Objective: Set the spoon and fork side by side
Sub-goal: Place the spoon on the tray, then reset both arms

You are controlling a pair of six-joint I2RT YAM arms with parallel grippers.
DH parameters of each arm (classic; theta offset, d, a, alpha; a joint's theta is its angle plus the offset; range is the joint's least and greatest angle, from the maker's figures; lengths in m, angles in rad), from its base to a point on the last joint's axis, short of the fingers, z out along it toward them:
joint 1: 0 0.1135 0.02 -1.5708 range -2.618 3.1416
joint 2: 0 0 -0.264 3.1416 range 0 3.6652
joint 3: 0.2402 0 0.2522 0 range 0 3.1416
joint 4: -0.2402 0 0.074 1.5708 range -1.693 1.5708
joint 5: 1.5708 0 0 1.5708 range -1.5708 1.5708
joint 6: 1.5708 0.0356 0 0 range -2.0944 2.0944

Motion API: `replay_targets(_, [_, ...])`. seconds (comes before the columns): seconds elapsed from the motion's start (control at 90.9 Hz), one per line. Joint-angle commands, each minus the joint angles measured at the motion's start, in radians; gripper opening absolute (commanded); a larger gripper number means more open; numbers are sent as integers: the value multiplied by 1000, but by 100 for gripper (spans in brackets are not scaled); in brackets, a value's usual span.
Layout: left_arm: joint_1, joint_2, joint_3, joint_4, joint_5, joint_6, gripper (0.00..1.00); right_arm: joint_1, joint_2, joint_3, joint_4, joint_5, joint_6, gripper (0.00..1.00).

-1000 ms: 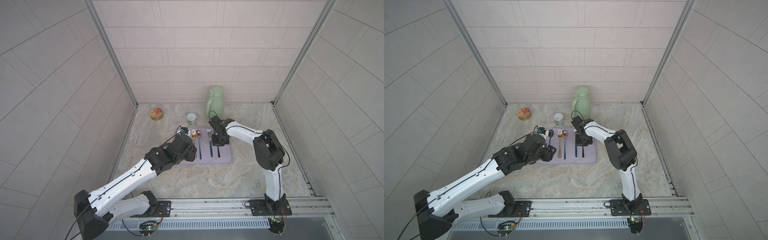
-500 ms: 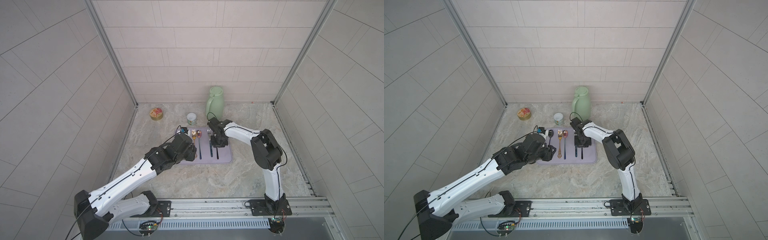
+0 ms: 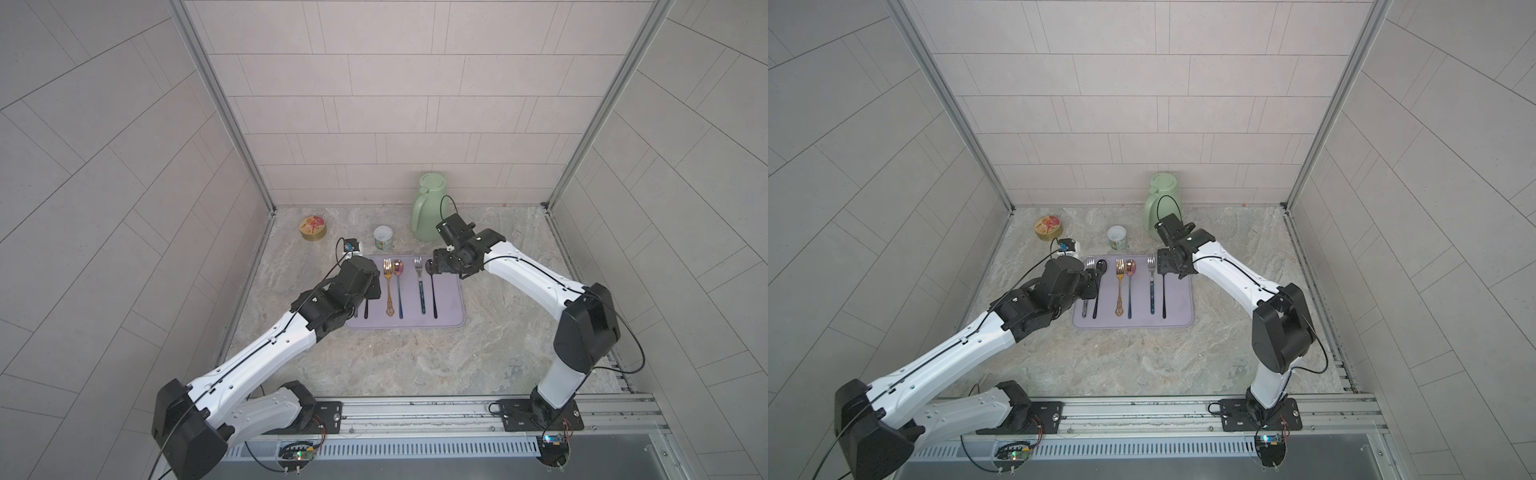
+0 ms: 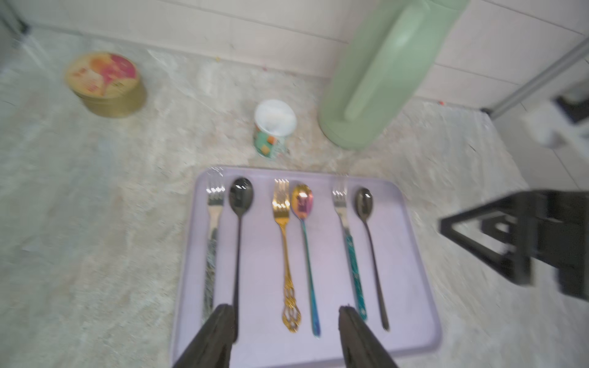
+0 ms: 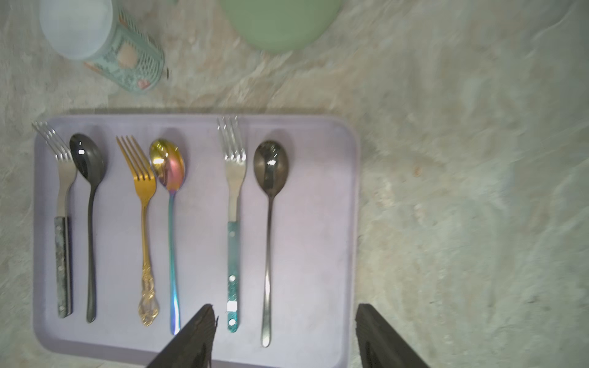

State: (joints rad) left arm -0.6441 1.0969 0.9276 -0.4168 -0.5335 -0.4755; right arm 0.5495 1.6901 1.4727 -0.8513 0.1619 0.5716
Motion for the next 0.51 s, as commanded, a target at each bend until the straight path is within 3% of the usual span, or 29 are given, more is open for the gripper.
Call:
replay_targets(0.0, [85,4,-28,163,-113,96,57,-48,-44,-69,87,125,-77,77])
replay_targets(0.099, [157,1,-69,240,-198,204,62,-102,-144,-168,180,187,-101,81])
replay_targets(0.176, [219,-7,-114,313,-240,232,84,-142,-249,-298,328,207,-148,96])
replay_targets(0.209, [253,-11,-151,360,-230,235,87,-158,-294,-350,389,214,-174,99])
replay_targets(0.374, [387,3,-337,602,-190,255,90,-254,-441,-585,681,253,-309,100])
replay_targets(0.495, [474,97,-451,832,-155,289,100,-326,-461,-758,949,221,-432,100])
